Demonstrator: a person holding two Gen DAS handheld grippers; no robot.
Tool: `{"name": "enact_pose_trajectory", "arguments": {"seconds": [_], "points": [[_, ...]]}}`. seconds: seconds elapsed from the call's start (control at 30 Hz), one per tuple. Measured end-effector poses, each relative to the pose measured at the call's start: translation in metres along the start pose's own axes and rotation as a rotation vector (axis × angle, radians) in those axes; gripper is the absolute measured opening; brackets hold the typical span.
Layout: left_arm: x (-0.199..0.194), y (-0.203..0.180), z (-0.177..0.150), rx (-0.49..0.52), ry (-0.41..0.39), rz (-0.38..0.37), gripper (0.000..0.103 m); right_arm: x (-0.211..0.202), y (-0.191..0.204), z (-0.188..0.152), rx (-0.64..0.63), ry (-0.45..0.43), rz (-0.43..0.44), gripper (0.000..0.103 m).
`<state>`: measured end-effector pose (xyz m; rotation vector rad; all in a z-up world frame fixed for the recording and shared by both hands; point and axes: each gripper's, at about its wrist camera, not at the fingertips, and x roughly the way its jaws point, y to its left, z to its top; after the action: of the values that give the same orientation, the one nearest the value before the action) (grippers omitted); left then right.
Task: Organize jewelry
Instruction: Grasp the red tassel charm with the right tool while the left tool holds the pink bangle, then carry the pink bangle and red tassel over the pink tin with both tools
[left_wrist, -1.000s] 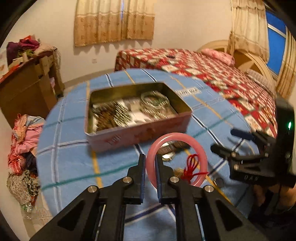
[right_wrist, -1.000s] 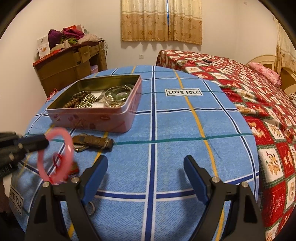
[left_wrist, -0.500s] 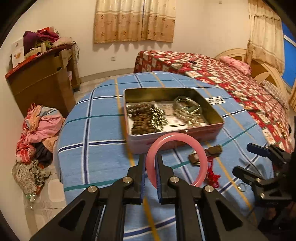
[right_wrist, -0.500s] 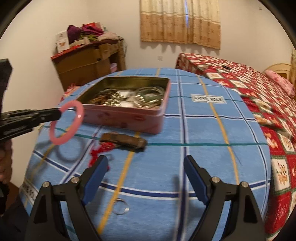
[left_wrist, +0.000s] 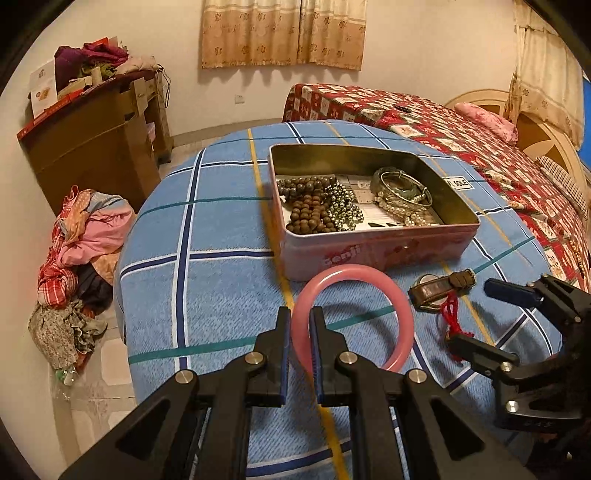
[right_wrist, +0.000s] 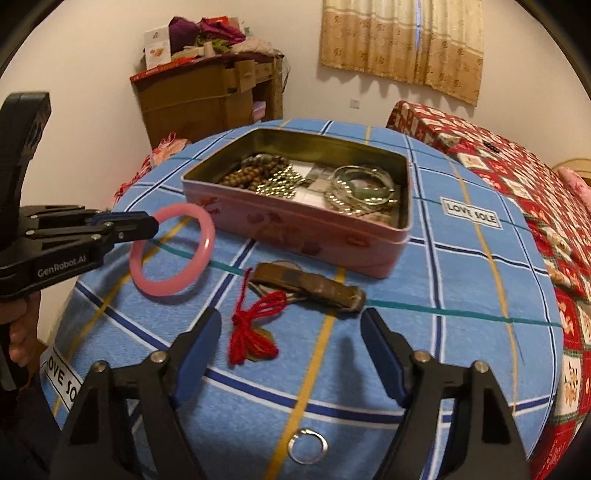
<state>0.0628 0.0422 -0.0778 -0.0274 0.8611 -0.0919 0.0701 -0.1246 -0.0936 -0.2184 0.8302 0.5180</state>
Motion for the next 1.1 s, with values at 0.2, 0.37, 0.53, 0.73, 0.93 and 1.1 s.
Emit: {"name": "enact_pose_trajectory", "arguments": {"seconds": [0.2, 0.37, 0.53, 0.73, 0.93, 1.1], "points": [[0.001, 0.001, -0.002, -0.001, 0.009, -0.011, 0.009, 0.012, 0.003, -0.004, -0.015, 0.054, -0.006, 0.051], [0.001, 0.001, -0.003, 0.0, 0.01, -0.017, 0.009, 0.008, 0.0, -0.005, -0.009, 0.049, 0.003, 0.022], [0.0, 0.0, -0.003, 0.0, 0.011, -0.019, 0.009, 0.008, 0.001, -0.005, -0.011, 0.044, 0.008, 0.011], [-0.004, -0.001, -0.002, 0.0, 0.001, -0.018, 0.009, -0.002, 0.001, -0.004, 0.0, 0.012, 0.018, 0.009], [-0.015, -0.001, 0.006, -0.008, -0.032, -0.021, 0.009, -0.012, -0.003, 0.006, 0.012, -0.028, 0.014, 0.009], [-0.026, -0.002, 0.017, 0.0, -0.063, -0.033, 0.009, -0.025, -0.01, 0.019, 0.021, -0.071, 0.01, 0.009]]}}
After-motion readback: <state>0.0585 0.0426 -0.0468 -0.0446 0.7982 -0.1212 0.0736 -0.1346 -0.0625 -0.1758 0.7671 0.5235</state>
